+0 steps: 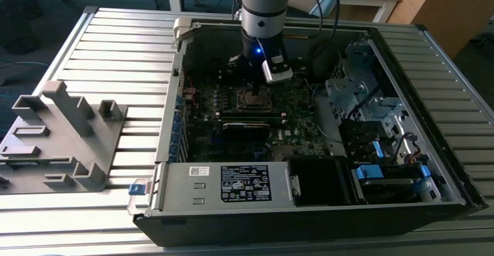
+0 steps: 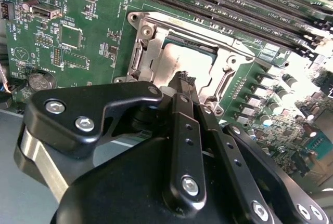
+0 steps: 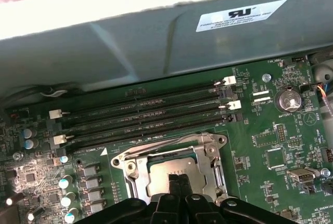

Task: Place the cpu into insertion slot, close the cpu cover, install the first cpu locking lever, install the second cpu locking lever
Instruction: 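Install the first cpu locking lever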

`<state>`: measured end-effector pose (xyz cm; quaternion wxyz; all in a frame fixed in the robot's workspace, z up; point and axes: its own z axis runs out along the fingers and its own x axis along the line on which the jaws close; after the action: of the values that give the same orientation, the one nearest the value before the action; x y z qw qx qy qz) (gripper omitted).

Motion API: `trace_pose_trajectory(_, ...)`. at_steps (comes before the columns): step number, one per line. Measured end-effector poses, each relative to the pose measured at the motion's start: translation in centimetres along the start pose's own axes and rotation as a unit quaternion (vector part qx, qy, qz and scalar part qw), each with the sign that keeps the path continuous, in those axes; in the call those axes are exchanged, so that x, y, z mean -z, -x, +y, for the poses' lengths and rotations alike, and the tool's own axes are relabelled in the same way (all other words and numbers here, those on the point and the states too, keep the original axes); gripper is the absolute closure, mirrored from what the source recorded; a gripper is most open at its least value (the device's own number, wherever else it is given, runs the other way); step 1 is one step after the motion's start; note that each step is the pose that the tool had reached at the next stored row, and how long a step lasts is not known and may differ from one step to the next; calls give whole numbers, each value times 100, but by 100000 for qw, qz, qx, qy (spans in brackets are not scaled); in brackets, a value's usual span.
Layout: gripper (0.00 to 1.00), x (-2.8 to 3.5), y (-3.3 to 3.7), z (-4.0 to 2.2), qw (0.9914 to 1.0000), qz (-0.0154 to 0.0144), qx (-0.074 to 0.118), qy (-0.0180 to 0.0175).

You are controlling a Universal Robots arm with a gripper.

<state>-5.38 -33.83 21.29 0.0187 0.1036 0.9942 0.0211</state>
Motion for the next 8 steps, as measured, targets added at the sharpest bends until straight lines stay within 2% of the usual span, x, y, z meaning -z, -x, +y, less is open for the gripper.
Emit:
trace_pose_trajectory(5, 89, 1, 0, 0, 100000, -1, 7, -20)
trace_pose_trajectory(8, 89, 1, -1, -1, 100000, 239, -7, -80)
